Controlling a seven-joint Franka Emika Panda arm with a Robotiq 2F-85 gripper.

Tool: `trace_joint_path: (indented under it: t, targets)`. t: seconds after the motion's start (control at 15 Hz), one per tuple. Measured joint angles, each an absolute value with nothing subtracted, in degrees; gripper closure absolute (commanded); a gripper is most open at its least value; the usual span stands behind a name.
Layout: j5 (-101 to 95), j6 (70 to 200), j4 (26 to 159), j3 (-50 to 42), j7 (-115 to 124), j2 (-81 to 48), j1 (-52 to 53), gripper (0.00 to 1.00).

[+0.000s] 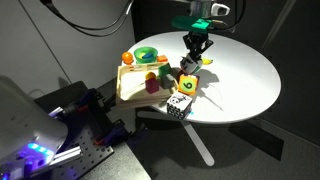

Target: Put the plushy cube with the number one on it in the crate

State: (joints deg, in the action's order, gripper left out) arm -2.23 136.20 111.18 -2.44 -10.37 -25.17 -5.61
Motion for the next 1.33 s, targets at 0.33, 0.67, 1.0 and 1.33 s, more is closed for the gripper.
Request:
trace_joint_path:
  t: [0.33,0.67,1.0,1.33]
  targets:
    - [-0.95,136.21,117.70,-1.56,-16.56,-21.18,-6.24,0.95]
    - [-0.97,136.03,122.64,-1.66,-20.37,-19.30,-6.53,0.95]
    - [-2.31,134.30,126.01,-2.34,-20.61,-18.06,-6.54,0.95]
    - [-2.90,135.26,128.26,-2.66,-20.54,-17.45,-6.51,0.95]
